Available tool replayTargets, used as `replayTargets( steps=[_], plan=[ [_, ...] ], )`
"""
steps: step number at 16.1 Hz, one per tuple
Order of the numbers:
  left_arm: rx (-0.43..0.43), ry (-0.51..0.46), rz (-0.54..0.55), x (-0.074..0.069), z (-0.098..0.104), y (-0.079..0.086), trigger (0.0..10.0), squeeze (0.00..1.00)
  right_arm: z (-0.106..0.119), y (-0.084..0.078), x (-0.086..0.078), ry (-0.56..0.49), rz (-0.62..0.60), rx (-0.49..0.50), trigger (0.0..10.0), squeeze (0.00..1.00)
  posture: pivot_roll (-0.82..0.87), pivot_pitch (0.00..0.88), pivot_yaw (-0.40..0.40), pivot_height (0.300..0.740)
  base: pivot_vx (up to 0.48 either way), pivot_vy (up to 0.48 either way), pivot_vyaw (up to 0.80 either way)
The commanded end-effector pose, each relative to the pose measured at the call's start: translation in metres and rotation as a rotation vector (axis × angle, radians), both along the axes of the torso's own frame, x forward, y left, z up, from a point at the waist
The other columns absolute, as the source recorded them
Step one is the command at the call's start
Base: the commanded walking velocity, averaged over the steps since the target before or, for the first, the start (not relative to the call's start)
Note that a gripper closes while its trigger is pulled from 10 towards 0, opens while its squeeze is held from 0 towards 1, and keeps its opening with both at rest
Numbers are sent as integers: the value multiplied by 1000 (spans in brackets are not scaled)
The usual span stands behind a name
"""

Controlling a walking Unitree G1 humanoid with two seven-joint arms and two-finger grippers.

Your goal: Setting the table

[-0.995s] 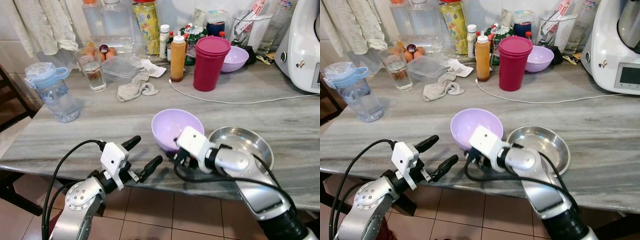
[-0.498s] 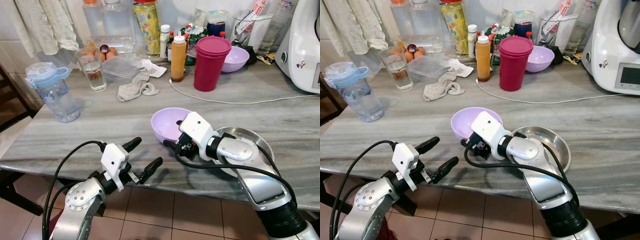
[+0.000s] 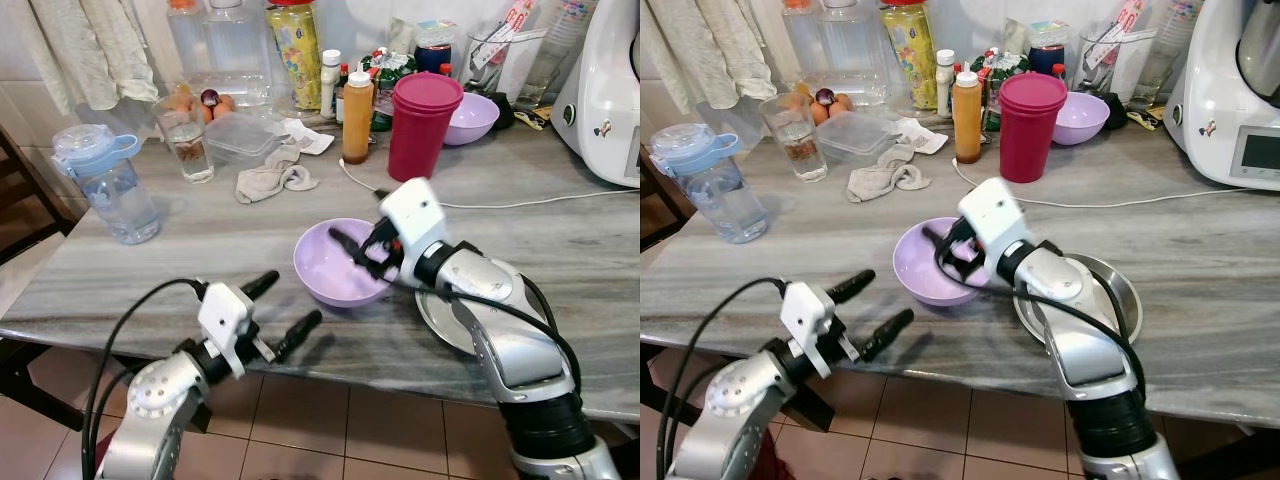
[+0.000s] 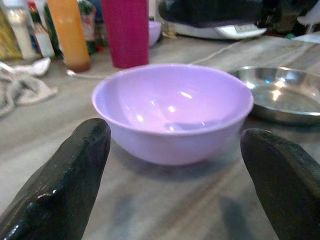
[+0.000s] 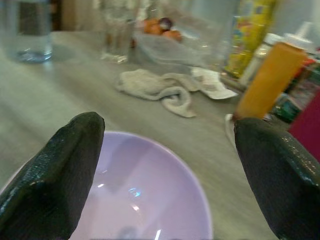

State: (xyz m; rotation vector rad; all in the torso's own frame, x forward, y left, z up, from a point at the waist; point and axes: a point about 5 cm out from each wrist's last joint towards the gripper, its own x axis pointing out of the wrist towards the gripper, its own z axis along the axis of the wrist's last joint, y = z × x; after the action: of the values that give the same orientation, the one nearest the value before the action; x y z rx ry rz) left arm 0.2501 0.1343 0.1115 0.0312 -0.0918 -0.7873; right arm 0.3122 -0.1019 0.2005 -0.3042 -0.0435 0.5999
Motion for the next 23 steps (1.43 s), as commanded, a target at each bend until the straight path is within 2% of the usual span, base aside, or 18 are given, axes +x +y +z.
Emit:
replayTargets(
  steps=[1,2,4,8,10,11,14,17,18,23],
  plan=[
    [15,-5,34,4,0,8,10000,0,7,-3,3,-40,-42,23,10000,1000,-225,56,71,740,0,0,0],
    [16,-11,46,8,1,11,10000,0,6,-10,5,-54,-107,25,10000,1000,-225,56,71,740,0,0,0],
    [2,-32,88,14,8,15,10000,0,-6,-33,6,-10,-321,46,10000,1000,-226,64,71,740,0,0,0],
    [-40,-56,218,21,12,26,10000,0,-22,-61,-11,-17,-540,-5,10000,1000,-238,80,74,740,0,0,0],
    [-52,-51,245,24,11,27,10000,0,-30,-65,-20,-7,-571,-63,10000,1000,-251,88,76,740,0,0,0],
    [-61,-47,246,24,11,25,10000,0,-33,-67,-27,3,-592,-73,10000,933,-257,93,76,740,0,0,0],
    [-72,-37,231,24,8,18,10000,0,-40,-74,-40,12,-669,-122,10000,875,-273,99,80,740,0,0,0],
    [-70,-32,207,26,8,16,10000,0,-52,-79,-49,98,-724,-126,10000,839,-282,101,83,740,0,0,0],
    [-73,-28,170,25,9,14,10000,0,-56,-84,-51,134,-754,-122,10000,659,-282,101,83,740,0,0,0],
    [-60,-22,132,23,9,18,10000,0,-63,-90,-45,227,-771,-61,10000,522,-268,103,78,740,0,0,0]
  ],
)
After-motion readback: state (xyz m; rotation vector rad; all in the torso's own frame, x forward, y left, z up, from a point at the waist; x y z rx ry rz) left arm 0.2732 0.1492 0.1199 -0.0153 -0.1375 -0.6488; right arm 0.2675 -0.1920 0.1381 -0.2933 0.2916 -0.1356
